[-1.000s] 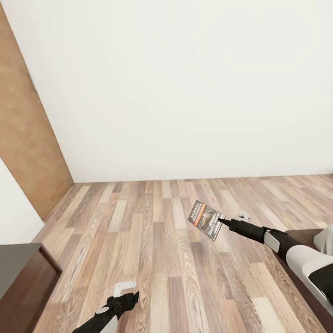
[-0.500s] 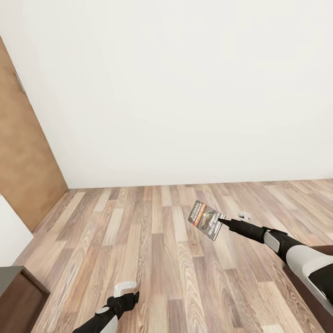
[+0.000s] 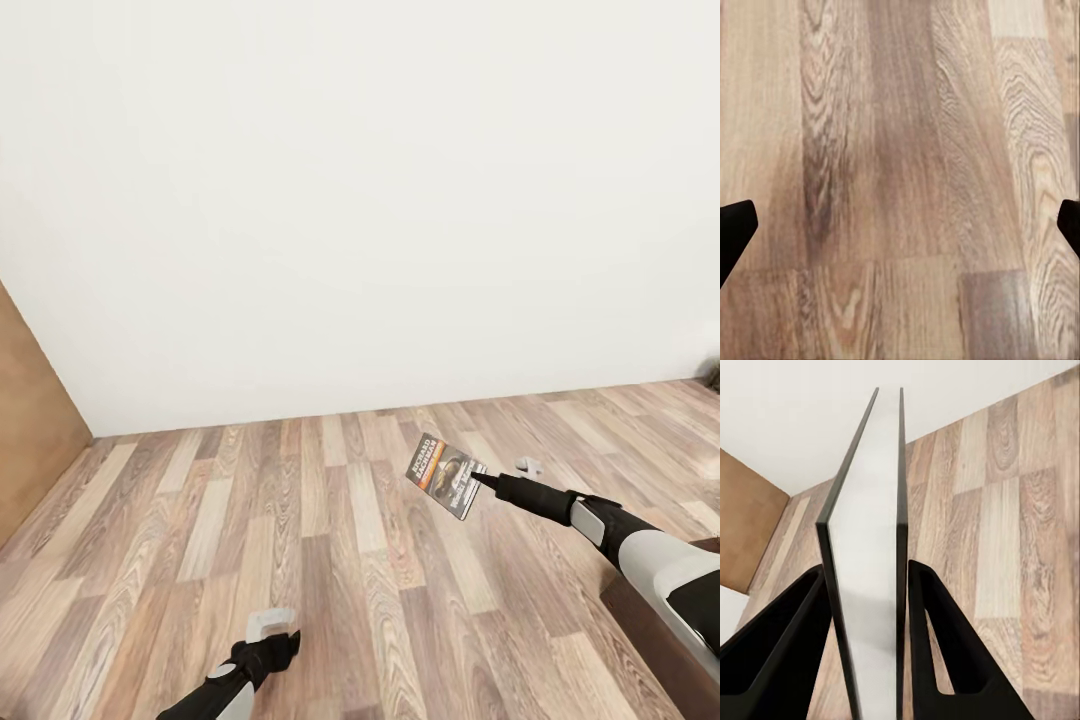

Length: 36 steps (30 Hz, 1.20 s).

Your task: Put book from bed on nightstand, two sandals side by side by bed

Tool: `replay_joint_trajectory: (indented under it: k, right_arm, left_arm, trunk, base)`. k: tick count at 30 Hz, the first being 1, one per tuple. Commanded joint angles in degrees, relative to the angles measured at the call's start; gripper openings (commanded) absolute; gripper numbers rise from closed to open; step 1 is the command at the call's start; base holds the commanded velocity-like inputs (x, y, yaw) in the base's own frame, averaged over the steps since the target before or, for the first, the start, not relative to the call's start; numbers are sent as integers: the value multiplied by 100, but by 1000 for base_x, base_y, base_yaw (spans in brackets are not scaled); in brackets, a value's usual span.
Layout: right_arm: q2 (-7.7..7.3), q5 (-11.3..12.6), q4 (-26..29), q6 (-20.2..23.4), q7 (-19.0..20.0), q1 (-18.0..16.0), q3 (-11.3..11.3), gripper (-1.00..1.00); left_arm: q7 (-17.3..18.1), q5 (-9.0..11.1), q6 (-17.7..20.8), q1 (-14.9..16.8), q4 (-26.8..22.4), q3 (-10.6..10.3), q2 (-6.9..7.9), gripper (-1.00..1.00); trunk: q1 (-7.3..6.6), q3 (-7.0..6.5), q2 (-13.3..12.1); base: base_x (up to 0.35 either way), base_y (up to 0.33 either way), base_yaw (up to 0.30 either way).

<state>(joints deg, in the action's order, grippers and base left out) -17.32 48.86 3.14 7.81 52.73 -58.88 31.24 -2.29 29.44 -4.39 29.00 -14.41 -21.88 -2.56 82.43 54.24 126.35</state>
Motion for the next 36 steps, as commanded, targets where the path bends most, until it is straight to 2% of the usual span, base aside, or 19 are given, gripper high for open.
replay_joint_trajectory:
  k: [1, 36]
  right_arm:
    - [0, 10, 3, 1, 0, -1, -47, -100]
    - [0, 10, 3, 1, -5, -1, -47, -100]
  left_arm:
    - [0, 0, 0, 0, 0, 0, 0, 100]
    - [0, -1, 0, 0, 0, 0, -7, 100]
  trunk:
    - [0, 0, 0]
    - [0, 0, 0]
  base:
    - [332, 0, -268]
    - [332, 88, -260]
